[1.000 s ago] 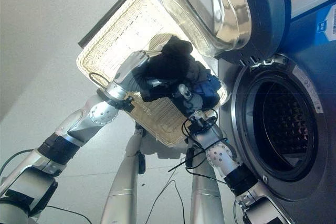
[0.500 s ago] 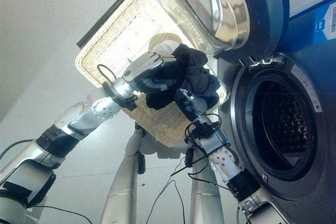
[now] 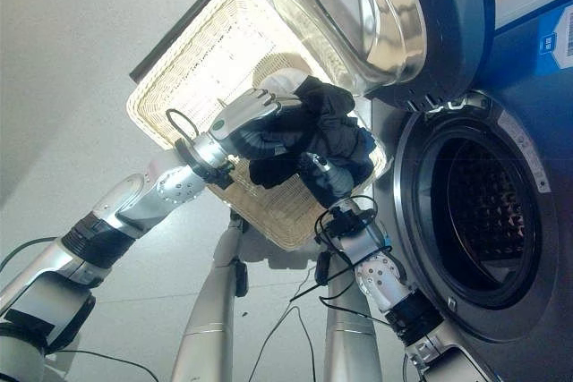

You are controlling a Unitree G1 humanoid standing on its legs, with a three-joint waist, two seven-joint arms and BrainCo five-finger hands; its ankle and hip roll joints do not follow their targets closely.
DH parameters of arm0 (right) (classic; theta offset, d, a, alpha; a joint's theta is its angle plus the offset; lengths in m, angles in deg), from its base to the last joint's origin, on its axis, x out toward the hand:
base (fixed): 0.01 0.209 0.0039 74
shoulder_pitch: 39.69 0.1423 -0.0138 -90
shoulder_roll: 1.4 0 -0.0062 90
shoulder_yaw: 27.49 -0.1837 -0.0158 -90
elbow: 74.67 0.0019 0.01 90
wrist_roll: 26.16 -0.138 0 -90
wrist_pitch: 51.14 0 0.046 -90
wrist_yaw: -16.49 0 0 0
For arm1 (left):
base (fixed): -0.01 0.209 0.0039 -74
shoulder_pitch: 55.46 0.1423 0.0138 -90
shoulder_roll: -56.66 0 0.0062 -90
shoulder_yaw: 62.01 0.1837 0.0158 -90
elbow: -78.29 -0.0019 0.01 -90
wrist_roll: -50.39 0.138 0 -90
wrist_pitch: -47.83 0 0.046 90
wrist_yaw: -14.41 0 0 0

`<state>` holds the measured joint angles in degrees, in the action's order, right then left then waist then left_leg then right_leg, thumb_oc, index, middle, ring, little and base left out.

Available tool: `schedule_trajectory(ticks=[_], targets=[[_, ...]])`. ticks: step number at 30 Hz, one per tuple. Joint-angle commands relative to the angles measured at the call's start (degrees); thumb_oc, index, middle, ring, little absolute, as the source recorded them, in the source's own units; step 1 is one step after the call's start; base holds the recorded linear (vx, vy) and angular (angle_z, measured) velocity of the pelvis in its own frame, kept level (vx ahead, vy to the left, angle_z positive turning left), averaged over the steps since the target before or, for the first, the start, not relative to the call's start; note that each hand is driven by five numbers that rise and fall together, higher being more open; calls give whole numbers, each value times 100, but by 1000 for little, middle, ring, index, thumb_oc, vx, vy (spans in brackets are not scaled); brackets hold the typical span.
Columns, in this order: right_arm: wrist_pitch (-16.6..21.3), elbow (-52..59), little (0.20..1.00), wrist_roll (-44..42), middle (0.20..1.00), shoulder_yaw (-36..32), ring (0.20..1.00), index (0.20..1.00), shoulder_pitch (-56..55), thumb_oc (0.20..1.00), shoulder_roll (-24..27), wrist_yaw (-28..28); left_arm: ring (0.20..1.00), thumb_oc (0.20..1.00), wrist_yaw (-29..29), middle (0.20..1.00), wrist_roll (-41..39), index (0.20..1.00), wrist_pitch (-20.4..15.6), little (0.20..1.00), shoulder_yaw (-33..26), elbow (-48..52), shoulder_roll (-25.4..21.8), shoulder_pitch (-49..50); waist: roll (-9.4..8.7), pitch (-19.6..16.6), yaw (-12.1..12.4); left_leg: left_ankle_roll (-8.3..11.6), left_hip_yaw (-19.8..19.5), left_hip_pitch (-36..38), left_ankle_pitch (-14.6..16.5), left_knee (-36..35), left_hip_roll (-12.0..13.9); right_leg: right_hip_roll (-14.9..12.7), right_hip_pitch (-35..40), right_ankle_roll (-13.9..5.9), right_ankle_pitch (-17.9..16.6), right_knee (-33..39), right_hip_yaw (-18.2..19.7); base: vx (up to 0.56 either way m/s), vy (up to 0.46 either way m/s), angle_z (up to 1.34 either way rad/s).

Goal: Put the clothes into the washing machine.

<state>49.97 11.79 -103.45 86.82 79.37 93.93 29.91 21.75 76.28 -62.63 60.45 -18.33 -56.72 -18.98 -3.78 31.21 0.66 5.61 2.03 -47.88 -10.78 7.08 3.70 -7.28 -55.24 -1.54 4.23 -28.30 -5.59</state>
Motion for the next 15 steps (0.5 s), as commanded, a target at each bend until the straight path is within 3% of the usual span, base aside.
schedule_trajectory(ticks=[1, 6, 15], targets=[[585, 1010, 200, -58, 200, -292, 200, 200, 505, 200, -131, 488, 1000, 1000, -122, 1000, -458, 1000, -199, 1000, 233, 318, 232, 469, 272, -142, -239, 102, -8, -30, 431, 351, -304, 94, 490, -818, -1339, 1626, -326, 0, 0, 0], [788, 954, 200, 41, 200, -398, 200, 200, 508, 200, -216, 434, 1000, 1000, -147, 1000, -1485, 1000, -434, 1000, -45, 337, 470, 683, 268, -142, -213, 85, -18, -22, 426, 316, -320, 92, 494, -822, -1353, 1644, -331, 0, 0, 0], [1179, 937, 200, 309, 200, -781, 200, 200, 468, 200, -378, 136, 1000, 1000, -702, 1000, -2195, 1000, -561, 1000, -441, 399, 755, 991, 258, -142, -190, 66, -41, 3, 434, 271, -374, 99, 526, -816, -1380, 1686, -343, 0, 0, 0]])
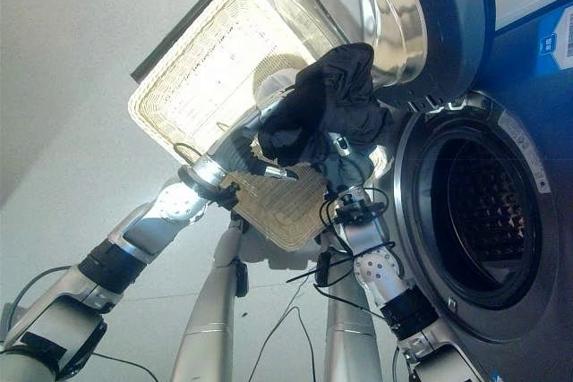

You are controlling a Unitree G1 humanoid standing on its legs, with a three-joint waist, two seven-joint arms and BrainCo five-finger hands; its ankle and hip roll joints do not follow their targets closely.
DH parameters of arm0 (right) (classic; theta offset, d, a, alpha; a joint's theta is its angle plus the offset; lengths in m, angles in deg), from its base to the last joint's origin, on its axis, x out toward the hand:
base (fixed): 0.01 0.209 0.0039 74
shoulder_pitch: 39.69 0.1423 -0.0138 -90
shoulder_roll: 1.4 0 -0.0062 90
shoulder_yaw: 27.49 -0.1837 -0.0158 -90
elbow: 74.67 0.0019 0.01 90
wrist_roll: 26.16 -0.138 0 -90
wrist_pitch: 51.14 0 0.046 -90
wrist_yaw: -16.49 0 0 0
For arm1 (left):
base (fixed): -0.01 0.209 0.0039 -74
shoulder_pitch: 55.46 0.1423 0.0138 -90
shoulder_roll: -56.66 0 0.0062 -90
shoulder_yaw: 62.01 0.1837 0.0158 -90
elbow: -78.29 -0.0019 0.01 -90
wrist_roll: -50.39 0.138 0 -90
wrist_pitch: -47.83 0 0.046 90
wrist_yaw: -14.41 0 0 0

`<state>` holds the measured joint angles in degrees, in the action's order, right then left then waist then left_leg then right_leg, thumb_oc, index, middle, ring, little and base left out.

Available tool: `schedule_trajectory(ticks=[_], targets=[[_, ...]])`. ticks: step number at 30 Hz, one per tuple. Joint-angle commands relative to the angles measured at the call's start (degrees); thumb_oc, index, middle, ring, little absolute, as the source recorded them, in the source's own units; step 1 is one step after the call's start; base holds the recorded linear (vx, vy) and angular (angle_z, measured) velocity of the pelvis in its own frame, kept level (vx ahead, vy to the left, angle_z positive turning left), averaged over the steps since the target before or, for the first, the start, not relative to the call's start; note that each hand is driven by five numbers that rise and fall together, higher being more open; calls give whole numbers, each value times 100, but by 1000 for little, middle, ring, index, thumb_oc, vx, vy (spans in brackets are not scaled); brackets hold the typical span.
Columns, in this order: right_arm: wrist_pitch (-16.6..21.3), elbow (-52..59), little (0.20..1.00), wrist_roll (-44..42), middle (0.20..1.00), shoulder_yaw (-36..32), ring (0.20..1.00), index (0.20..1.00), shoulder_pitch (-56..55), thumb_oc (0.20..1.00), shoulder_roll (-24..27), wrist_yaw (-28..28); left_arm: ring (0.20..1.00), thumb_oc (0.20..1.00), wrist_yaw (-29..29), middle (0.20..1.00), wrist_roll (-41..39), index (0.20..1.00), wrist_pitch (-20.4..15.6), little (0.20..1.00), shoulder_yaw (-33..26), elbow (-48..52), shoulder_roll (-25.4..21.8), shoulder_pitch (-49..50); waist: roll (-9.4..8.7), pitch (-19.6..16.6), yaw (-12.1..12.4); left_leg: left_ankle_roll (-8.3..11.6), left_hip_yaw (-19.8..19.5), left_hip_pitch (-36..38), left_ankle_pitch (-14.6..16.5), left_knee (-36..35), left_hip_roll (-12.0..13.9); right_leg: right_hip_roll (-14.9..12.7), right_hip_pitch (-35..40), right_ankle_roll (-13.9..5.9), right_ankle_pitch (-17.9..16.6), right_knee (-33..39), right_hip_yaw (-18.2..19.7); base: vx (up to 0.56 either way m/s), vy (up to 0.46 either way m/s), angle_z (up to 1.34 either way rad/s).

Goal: Put the clothes into the washing machine.

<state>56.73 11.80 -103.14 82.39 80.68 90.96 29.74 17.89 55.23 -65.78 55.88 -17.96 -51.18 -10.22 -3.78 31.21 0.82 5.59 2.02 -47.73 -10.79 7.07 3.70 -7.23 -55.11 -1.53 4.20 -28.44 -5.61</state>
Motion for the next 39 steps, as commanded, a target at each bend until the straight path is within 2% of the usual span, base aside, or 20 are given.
schedule_trajectory(ticks=[1, 5, 7, 11, 15, 16, 17, 18, 20, 23, 33, 35, 39], targets=[[536, 937, 200, 300, 200, -366, 200, 200, 337, 200, -86, 136, 1000, 1000, -321, 1000, -78, 1000, -241, 1000, 6, 365, 208, 125, 258, -142, -208, 67, -40, -11, 437, 271, -373, 92, 514, -817, -1379, 1703, -340, 0, 0, 0], [665, 953, 200, 407, 200, -517, 200, 200, 303, 200, -62, 17, 1000, 1000, -546, 1000, -388, 1000, -215, 1000, -83, 407, 215, 183, 257, -142, -217, 58, -31, 16, 435, 253, -379, 101, 543, -815, -1390, 1725, -325, 0, 0, 0], [720, 930, 200, 443, 200, -588, 200, 200, 287, 200, -63, -20, 1000, 1000, -476, 1000, -519, 1000, -244, 1000, -137, 380, 247, 218, 257, -142, -224, 55, -32, 30, 443, 249, -384, 111, 555, -813, -1392, 1736, -314, 0, 0, 0], [840, 851, 200, 629, 200, -658, 200, 200, 274, 200, -109, -168, 1000, 1000, 269, 1000, -810, 1000, -478, 1000, -297, 255, 361, 325, 249, -142, -218, 53, -36, 46, 443, 252, -375, 110, 572, -810, -1392, 1730, -310, 0, 0, 0], [838, 847, 200, 646, 200, -663, 200, 200, 274, 200, -114, -179, 1000, 1000, 294, 1000, -806, 1000, -483, 1000, -317, 239, 376, 335, 248, -142, -216, 54, -38, 42, 444, 255, -375, 110, 569, -810, -1391, 1728, -310, 0, 0, 0], [807, 821, 200, 716, 200, -685, 200, 200, 279, 200, -135, -243, 1000, 1000, 619, 1000, -829, 1000, -525, 1000, -404, 181, 437, 376, 247, -142, -209, 56, -45, 28, 447, 268, -377, 109, 556, -806, -1387, 1715, -309, 0, 0, 0], [807, 821, 200, 716, 200, -685, 200, 200, 279, 200, -135, -243, 1000, 1000, 619, 1000, -829, 1000, -525, 1000, -404, 181, 437, 376, 247, -142, -209, 56, -45, 28, 447, 268, -377, 109, 556, -806, -1387, 1715, -309, -10, -33, 0], [717, 563, 200, 973, 200, -760, 200, 200, 318, 200, -239, -476, 1000, 1000, 1694, 1000, -1102, 1000, -744, 1000, -745, -217, 734, 560, 245, -142, -167, 53, -90, 17, 450, 288, -398, 108, 545, -787, -1369, 1674, -323, -14, -41, 0], [705, 351, 200, 1110, 200, -807, 200, 200, 341, 200, -276, -588, 1000, 1000, 2127, 1000, -1143, 1000, -877, 1000, -905, -486, 870, 644, 248, -142, -151, 60, -106, 18, 446, 290, -403, 109, 544, -779, -1366, 1663, -331, -9, -23, 0], [691, 25, 200, 1179, 200, -905, 200, 200, 357, 200, -219, -787, 1000, 1000, 2669, 1000, -1110, 1000, -894, 1000, -1076, -814, 970, 721, 250, -142, -144, 74, -103, 18, 432, 289, -398, 108, 546, -776, -1371, 1661, -342, -6, -2, 3], [554, -1144, 200, 966, 200, -1114, 200, 200, 240, 200, 177, -981, 1000, 1000, 3456, 1000, -946, 1000, -775, 1000, -1099, -2080, 899, 508, 187, -142, -274, 121, -9, 26, 397, 293, -308, 163, 539, -766, -1373, 1642, -266, -8, 22, -1], [529, -1732, 200, 943, 200, -1091, 200, 200, 178, 200, 321, -1072, 1000, 1000, 3657, 1000, -957, 1000, -851, 1000, -1080, -2462, 888, 441, 177, -142, -308, 132, 29, 38, 390, 286, -277, 182, 537, -753, -1369, 1639, -234, 0, 63, -6], [751, -2456, 200, 607, 200, -1095, 200, 200, 88, 200, 480, -1023, 1000, 1000, 3856, 1000, -883, 1000, -1001, 1000, -1070, -2810, 849, 409, 172, -142, -339, 144, 63, 37, 377, 270, -244, 209, 529, -734, -1373, 1654, -194, -8, 41, -6]])
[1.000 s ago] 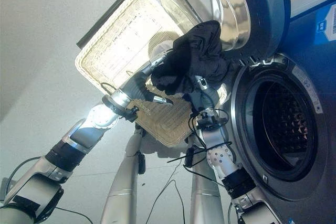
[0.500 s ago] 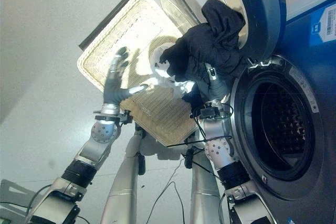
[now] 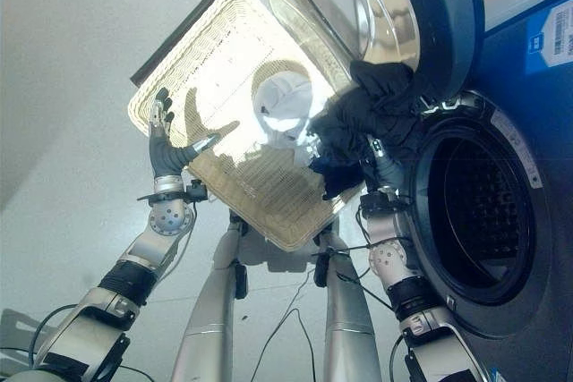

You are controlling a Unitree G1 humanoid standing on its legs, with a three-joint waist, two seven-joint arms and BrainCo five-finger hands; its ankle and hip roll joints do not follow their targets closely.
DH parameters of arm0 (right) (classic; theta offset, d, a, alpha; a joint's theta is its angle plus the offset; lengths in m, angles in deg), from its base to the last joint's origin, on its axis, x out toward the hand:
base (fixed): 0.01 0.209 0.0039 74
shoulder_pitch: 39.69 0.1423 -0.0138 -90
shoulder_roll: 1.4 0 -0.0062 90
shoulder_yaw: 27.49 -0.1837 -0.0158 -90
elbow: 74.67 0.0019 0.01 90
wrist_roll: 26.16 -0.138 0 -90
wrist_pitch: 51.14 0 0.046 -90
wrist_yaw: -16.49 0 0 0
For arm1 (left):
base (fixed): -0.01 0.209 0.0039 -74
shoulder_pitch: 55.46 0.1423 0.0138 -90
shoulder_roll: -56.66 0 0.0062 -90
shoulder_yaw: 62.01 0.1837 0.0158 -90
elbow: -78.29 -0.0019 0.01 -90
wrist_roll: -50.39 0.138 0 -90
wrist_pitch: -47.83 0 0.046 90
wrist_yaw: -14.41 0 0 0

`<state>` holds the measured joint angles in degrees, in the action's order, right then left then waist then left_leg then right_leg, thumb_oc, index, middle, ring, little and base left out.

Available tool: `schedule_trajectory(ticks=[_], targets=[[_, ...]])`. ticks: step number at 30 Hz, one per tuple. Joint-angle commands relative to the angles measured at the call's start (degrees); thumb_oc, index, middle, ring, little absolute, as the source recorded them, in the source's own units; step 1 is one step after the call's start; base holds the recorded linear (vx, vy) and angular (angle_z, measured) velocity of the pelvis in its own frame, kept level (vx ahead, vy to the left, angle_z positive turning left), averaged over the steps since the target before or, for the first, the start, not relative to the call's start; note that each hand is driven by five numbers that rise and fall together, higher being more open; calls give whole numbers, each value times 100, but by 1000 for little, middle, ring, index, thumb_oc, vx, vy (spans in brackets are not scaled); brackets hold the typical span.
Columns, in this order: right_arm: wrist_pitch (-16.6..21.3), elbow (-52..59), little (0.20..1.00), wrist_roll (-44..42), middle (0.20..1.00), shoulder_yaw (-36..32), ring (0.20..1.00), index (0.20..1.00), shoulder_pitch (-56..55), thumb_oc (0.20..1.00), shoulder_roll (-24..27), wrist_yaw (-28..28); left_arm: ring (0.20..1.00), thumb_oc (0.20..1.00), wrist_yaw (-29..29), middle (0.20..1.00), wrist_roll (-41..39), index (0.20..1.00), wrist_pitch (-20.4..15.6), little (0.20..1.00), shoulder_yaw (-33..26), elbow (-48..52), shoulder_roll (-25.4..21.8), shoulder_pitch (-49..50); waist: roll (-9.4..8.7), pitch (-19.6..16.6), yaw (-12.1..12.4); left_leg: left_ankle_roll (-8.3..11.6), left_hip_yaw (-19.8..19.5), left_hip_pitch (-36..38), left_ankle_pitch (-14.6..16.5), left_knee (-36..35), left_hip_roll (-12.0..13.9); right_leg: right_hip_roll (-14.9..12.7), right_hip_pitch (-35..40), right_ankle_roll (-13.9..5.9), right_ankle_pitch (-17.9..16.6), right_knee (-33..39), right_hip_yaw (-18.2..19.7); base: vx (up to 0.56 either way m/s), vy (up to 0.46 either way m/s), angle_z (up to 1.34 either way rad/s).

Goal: Put the clothes into the washing machine.

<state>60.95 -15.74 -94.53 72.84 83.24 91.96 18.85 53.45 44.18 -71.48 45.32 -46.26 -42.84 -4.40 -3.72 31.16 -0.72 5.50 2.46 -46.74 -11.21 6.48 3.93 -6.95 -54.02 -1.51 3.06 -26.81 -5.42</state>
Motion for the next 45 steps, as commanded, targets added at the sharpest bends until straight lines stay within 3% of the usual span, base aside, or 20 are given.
schedule_trajectory(ticks=[1, 5, 13, 17, 20, 22, 25, 27, 28, 29, 31, 35, 37, 39, 41, 45], targets=[[376, 99, 200, -468, 200, -179, 200, 200, -190, 200, 405, 37, 1000, 1000, 365, 1000, 249, 1000, -459, 1000, 3, -107, -5, -207, 163, -136, -198, 155, 30, -49, 417, 324, -258, 194, 430, -729, -1261, 1497, -199, -7, 38, -15], [357, -645, 200, -1040, 200, -350, 200, 200, -270, 200, 429, 80, 1000, 1000, 529, 1000, 218, 1000, -513, 1000, 72, -485, -136, -380, 134, -136, -269, 162, 60, -77, 427, 358, -229, 227, 404, -711, -1267, 1487, -150, -5, 32, -9], [387, -2116, 200, -1980, 200, -924, 200, 200, 74, 200, 601, -390, 1000, 1000, 462, 1000, 187, 1000, -508, 1000, 226, -1051, -199, -811, 172, -136, -277, 152, 68, -164, 454, 450, -214, 248, 342, -685, -1260, 1453, -106, 0, 10, -7], [866, -2818, 200, -2263, 200, -1361, 200, 200, 590, 200, 1169, -1292, 1000, 1000, 393, 1000, 142, 1000, -493, 1000, 458, -1326, -309, -1040, 165, -136, -243, 156, 9, -273, 463, 549, -199, 242, 283, -694, -1300, 1429, -125, 12, -52, -3], [1524, -3013, 200, -2055, 200, -1521, 200, 200, 1033, 200, 1849, -2230, 1000, 1000, 508, 1000, 480, 1000, -427, 1000, 684, -1367, -415, -1048, 128, -136, -212, 150, -63, -334, 525, 629, -175, 228, 277, -719, -1325, 1421, -177, 5, -110, -2], [2065, -2777, 200, -1434, 200, -1466, 200, 200, 1234, 200, 2322, -3159, 1000, 1000, 623, 1000, 796, 1000, -262, 1000, 887, -1200, -587, -977, 85, -136, -189, 149, -130, -322, 596, 649, -165, 247, 321, -739, -1311, 1433, -203, -22, -111, -1], [2160, -2378, 200, -617, 200, -1411, 200, 200, 1493, 200, 2888, -4036, 1000, 1000, 756, 1000, 1285, 1000, -9, 1000, 1122, -992, -902, -1041, 27, -136, -223, 151, -184, -413, 535, 579, -175, 245, 226, -765, -1426, 1531, -201, -22, -38, 0], [1859, -2409, 200, -529, 200, -1372, 200, 200, 1612, 200, 3216, -3966, 1000, 1000, 749, 1000, 1484, 1000, 70, 1000, 1306, -986, -1113, -1164, 9, -136, -239, 154, -210, -391, 534, 518, -175, 245, 219, -781, -1456, 1585, -199, -31, -10, -2], [1733, -2508, 658, -637, 658, -1360, 658, 658, 1646, 658, 3310, -3766, 1000, 1000, 713, 1000, 1616, 1000, 113, 1000, 1380, -1012, -1194, -1250, 4, -136, -250, 154, -217, -385, 535, 497, -173, 243, 219, -788, -1462, 1604, -199, -15, -3, -4], [1532, -2713, 1000, -765, 1000, -1375, 1000, 1000, 1645, 1000, 3411, -3406, 1000, 1000, 686, 1000, 1787, 1000, 133, 1000, 1487, -1100, -1275, -1381, -7, -136, -270, 155, -221, -372, 531, 479, -169, 237, 229, -795, -1467, 1620, -202, 0, 0, 0], [1205, -3067, 1000, -925, 1000, -1260, 1000, 1000, 1698, 1000, 3504, -2963, 1000, 1000, 665, 1000, 2256, 1000, 167, 1000, 1774, -1315, -1382, -1655, -16, -136, -269, 153, -231, -296, 580, 474, -170, 241, 293, -801, -1433, 1624, -203, -2, 3, 2], [621, -3633, 1000, -1235, 1000, -1042, 1000, 1000, 1802, 1000, 3518, -2691, 1000, 1000, 726, 1000, 2941, 1000, 302, 1000, 2421, -1515, -1513, -2123, 8, -136, -275, 144, -236, -252, 567, 470, -188, 219, 332, -796, -1447, 1624, -221, -2, 2, 3], [-180, -3996, 1000, -1071, 1000, -711, 1000, 1000, 2016, 1000, 3482, -2775, 1000, 1000, 721, 1000, 3261, 1000, 558, 1000, 3057, -1545, -1527, -2629, 67, -136, -282, 138, -206, -248, 546, 445, -206, 194, 317, -798, -1474, 1631, -238, 5, 19, 4], [-519, -4075, 1000, -844, 1000, -557, 1000, 1000, 2144, 1000, 3466, -2962, 1000, 1000, 656, 1000, 3327, 1000, 674, 1000, 3301, -1527, -1534, -2875, 87, -136, -297, 130, -194, -313, 493, 439, -227, 172, 244, -792, -1529, 1642, -238, -9, 19, 4], [-1100, -4231, 1000, -407, 1000, -216, 1000, 1000, 2299, 1000, 3374, -3099, 1000, 1000, 534, 1000, 3509, 1000, 972, 1000, 3806, -1472, -1496, -3235, 113, -136, -312, 122, -176, -315, 487, 454, -234, 167, 230, -789, -1546, 1630, -234, 0, 0, 0], [-1574, -4303, 1000, 349, 1000, 130, 1000, 1000, 2462, 1000, 3252, -3369, 1000, 1000, 342, 1000, 3547, 1000, 1182, 1000, 4180, -1442, -1451, -3609, 127, -136, -341, 109, -141, -344, 492, 499, -229, 167, 195, -801, -1548, 1596, -224, 0, 0, 0]])
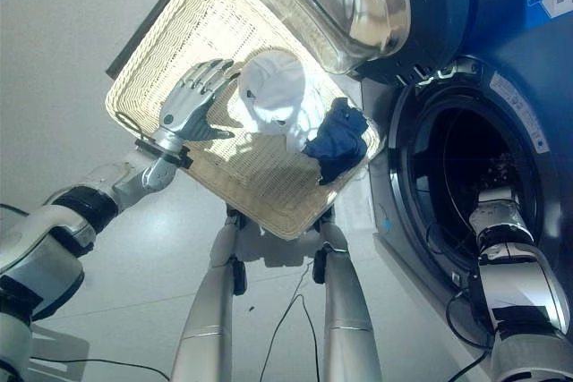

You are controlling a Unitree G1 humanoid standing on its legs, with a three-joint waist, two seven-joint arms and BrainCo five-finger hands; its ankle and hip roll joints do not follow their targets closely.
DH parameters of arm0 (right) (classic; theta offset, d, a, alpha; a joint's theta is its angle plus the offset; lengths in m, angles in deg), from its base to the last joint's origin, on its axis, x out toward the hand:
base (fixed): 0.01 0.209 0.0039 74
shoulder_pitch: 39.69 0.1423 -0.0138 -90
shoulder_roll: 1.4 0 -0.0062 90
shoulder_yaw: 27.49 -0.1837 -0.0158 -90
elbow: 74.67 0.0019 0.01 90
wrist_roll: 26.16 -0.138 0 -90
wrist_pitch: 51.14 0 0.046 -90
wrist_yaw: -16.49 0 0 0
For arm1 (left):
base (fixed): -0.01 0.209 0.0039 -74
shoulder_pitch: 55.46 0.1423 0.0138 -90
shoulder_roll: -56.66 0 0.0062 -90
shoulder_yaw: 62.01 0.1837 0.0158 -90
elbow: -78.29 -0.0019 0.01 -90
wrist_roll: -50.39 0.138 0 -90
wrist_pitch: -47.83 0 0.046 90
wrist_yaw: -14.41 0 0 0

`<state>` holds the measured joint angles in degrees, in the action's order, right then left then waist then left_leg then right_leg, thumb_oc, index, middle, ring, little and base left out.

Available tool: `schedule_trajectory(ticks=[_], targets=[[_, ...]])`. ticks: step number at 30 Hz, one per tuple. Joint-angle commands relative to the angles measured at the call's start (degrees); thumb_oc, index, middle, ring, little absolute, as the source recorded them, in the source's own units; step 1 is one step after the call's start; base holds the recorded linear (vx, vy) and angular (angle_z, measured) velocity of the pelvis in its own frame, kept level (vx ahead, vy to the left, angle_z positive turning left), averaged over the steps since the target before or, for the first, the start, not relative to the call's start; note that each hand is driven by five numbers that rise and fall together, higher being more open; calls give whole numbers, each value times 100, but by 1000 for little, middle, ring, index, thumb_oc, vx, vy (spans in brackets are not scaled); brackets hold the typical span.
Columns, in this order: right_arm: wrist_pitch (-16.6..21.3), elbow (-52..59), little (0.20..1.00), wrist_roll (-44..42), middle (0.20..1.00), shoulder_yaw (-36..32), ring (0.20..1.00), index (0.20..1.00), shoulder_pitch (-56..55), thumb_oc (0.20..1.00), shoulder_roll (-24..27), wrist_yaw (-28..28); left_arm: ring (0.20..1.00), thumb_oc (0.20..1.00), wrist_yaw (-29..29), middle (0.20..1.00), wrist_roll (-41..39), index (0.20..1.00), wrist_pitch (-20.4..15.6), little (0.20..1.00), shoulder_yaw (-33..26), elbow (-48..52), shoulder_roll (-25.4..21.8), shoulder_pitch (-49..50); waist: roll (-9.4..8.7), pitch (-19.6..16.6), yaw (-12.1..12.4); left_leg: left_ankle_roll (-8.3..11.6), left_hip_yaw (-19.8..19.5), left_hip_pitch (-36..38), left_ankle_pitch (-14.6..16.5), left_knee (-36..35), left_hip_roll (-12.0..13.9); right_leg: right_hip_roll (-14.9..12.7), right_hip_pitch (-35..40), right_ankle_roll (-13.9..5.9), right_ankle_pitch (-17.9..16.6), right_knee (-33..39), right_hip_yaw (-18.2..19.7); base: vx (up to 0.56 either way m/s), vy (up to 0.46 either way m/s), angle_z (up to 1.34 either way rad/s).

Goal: Put the clothes into the washing machine.

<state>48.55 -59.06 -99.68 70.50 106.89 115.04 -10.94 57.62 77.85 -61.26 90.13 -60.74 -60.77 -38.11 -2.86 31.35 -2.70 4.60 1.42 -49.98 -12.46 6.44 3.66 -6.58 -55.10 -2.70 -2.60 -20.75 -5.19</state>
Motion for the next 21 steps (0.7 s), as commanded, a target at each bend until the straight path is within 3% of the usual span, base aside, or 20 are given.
schedule_trajectory(ticks=[1, 2, 9, 21], targets=[[-418, 4, 1000, 1163, 1000, 504, 1000, 1000, 167, 1000, 912, -444, 1000, 1000, -126, 1000, 146, 1000, 213, 1000, -177, 0, 372, -364, 45, -155, -150, 194, -28, -27, 614, 504, -195, 134, 294, -681, -984, 984, -238, 0, 0, 0], [-713, -31, 1000, 1582, 1000, 622, 1000, 1000, 203, 1000, 836, -570, 1000, 1000, -219, 1000, 193, 1000, 281, 1000, -62, -28, 441, -471, 53, -155, -169, 203, -12, 19, 674, 534, -176, 154, 331, -693, -930, 956, -217, 0, 0, 0], [-901, -173, 1000, 2193, 1000, 904, 1000, 1000, 316, 1000, 515, -552, 1000, 1000, -443, 1000, 295, 1000, 386, 1000, 185, -293, 735, -900, 59, -155, -261, 178, 36, -89, 648, 528, -174, 195, 176, -694, -949, 934, -135, 4, 16, 0], [-405, 204, 1000, 2303, 1000, 848, 1000, 1000, -243, 1000, -159, -110, 1000, 1000, -740, 1000, 358, 1000, 719, 1000, 9, -1027, 1063, -980, -49, -155, -447, 207, 144, -115, 744, 553, -123, 263, 87, -714, -902, 939, -14, 0, 0, 0]])
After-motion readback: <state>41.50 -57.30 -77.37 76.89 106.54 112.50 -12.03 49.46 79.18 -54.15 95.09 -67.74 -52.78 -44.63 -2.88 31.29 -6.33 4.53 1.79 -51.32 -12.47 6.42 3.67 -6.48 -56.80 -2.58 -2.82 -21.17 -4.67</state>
